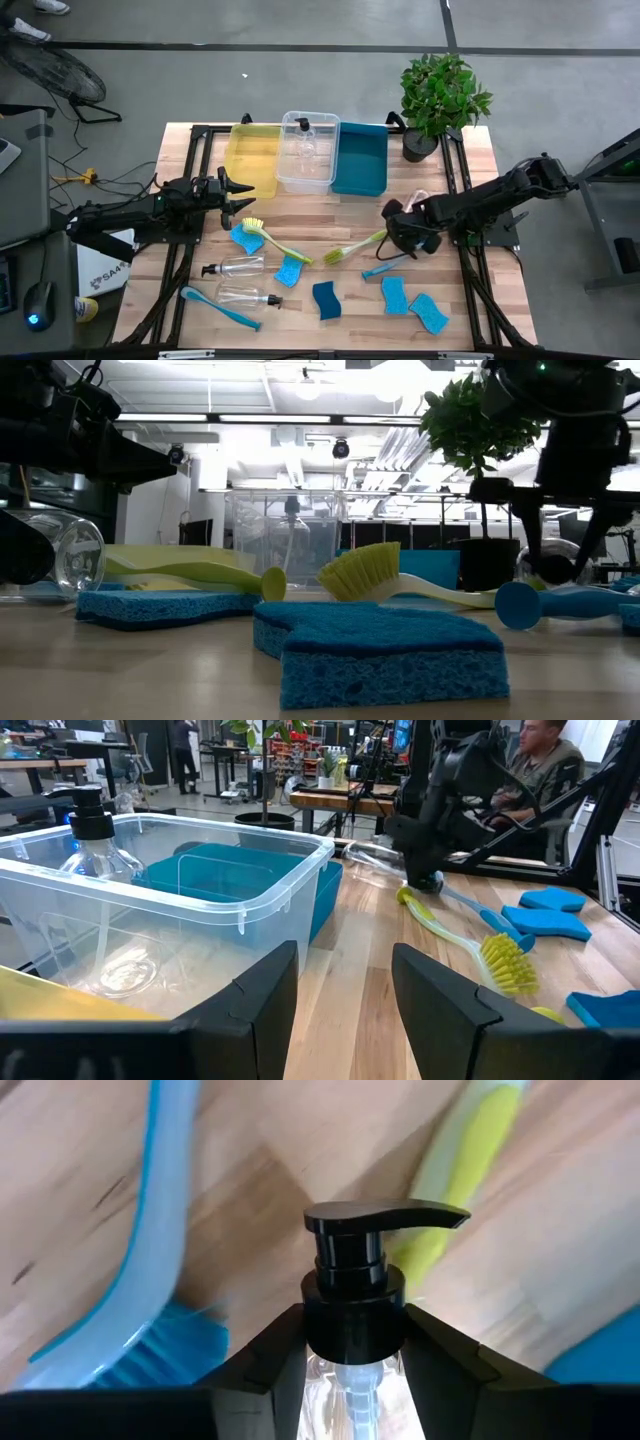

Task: Pick & Place Kitchen Sink Supplies
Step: Put the transparent dishwashing bottle into the transparent bin

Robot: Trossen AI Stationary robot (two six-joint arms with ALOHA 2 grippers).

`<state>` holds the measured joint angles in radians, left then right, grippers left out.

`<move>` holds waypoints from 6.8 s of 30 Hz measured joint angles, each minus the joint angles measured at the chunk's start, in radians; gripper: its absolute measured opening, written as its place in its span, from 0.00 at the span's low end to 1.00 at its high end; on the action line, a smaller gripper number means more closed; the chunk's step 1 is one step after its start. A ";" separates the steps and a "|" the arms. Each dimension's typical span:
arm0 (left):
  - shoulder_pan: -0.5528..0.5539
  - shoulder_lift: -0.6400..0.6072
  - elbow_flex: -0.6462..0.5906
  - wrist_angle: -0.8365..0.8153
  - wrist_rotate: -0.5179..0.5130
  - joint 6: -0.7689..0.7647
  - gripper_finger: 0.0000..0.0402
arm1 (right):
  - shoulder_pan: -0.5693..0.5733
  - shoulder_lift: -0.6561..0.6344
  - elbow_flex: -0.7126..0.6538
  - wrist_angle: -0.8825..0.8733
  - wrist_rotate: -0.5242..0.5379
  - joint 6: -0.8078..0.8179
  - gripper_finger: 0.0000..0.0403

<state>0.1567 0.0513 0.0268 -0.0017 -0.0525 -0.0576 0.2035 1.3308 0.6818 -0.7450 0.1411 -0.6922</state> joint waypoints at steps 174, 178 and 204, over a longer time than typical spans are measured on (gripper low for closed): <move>0.000 0.000 0.000 0.000 0.008 0.000 0.40 | -0.597 0.459 0.362 1.366 0.194 0.787 0.38; 0.000 0.000 0.000 0.000 0.008 0.000 0.40 | -0.596 0.459 0.362 1.360 0.217 0.789 0.38; 0.000 0.000 0.000 0.000 0.008 0.000 0.40 | -0.623 0.458 0.362 1.300 0.096 0.798 0.38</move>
<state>0.1567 0.0513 0.0269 -0.0021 -0.0448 -0.0574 -0.4198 1.7885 1.0439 0.5549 0.2374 0.1057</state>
